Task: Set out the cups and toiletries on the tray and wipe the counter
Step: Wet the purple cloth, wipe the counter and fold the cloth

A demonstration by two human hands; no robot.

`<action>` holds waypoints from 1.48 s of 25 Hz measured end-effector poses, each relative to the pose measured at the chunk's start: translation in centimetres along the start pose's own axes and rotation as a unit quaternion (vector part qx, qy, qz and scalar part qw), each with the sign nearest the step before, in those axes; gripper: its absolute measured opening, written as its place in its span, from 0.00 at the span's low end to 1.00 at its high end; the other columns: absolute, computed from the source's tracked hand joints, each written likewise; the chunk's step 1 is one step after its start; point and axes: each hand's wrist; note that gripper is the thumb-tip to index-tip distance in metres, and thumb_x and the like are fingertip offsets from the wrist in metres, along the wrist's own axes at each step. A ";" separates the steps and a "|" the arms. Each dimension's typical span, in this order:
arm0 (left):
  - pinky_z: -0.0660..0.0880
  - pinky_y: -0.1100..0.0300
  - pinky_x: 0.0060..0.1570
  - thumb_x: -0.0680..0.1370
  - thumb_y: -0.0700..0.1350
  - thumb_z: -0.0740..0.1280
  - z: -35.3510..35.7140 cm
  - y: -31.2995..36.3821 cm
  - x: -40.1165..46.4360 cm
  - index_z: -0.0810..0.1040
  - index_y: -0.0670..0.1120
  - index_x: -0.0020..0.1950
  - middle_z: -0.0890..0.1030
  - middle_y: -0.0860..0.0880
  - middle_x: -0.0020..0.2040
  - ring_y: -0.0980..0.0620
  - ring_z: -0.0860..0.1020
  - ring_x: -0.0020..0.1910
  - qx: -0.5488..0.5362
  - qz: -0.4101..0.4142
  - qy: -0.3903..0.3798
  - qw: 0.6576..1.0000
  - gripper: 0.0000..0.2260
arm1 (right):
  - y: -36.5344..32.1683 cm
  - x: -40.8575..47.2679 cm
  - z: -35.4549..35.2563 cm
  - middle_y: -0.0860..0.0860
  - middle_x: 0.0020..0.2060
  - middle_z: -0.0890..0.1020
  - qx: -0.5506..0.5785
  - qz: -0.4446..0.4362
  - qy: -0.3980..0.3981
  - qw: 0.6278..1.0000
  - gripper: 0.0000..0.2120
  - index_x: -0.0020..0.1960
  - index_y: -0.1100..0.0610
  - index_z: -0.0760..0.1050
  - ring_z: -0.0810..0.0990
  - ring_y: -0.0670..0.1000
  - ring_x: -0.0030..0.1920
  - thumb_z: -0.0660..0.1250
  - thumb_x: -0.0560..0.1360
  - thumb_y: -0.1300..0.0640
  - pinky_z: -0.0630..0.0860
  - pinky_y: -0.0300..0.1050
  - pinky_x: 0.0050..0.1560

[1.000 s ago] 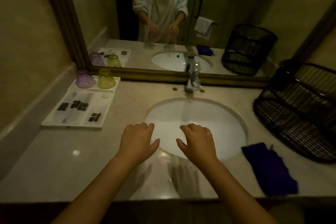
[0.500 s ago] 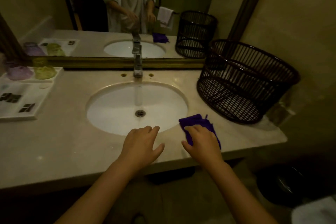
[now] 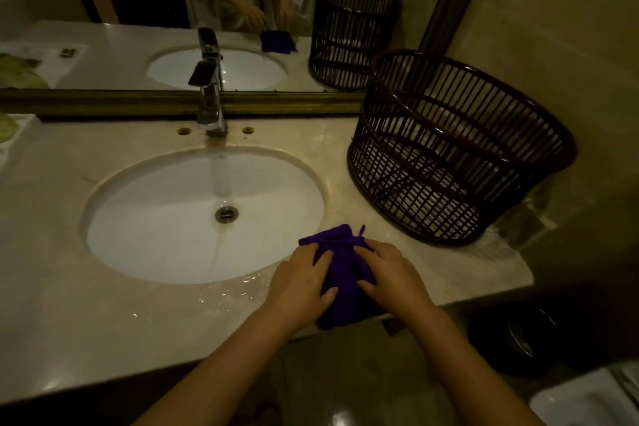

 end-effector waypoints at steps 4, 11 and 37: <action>0.62 0.46 0.67 0.77 0.55 0.59 2.9 1.2 1.3 0.48 0.49 0.75 0.52 0.42 0.77 0.42 0.52 0.74 0.040 -0.025 -0.094 0.994 0.31 | 1.9 1.3 1.8 0.52 0.76 0.51 -0.016 -0.061 -0.107 0.992 0.35 0.74 0.51 0.52 0.51 0.53 0.75 0.66 0.73 0.52 0.57 0.50 0.73; 0.60 0.51 0.70 0.75 0.50 0.63 4.5 1.7 2.0 0.55 0.46 0.74 0.55 0.43 0.76 0.44 0.53 0.74 0.019 -0.070 -0.095 0.993 0.30 | 3.1 2.8 3.4 0.54 0.75 0.56 0.001 -0.111 -0.109 0.988 0.31 0.73 0.54 0.57 0.56 0.55 0.73 0.64 0.74 0.51 0.61 0.49 0.70; 0.73 0.56 0.48 0.73 0.40 0.64 -3.9 1.6 -2.2 0.81 0.46 0.52 0.84 0.45 0.47 0.47 0.78 0.48 -0.061 -0.182 0.137 0.972 0.11 | -2.8 4.8 -0.6 0.53 0.46 0.84 0.153 -0.238 0.060 0.957 0.11 0.55 0.49 0.79 0.78 0.53 0.48 0.65 0.73 0.57 0.70 0.41 0.42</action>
Point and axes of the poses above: each hand's wrist, its own x-axis towards the middle knuckle, its own z-axis out of the palm, y = z × x
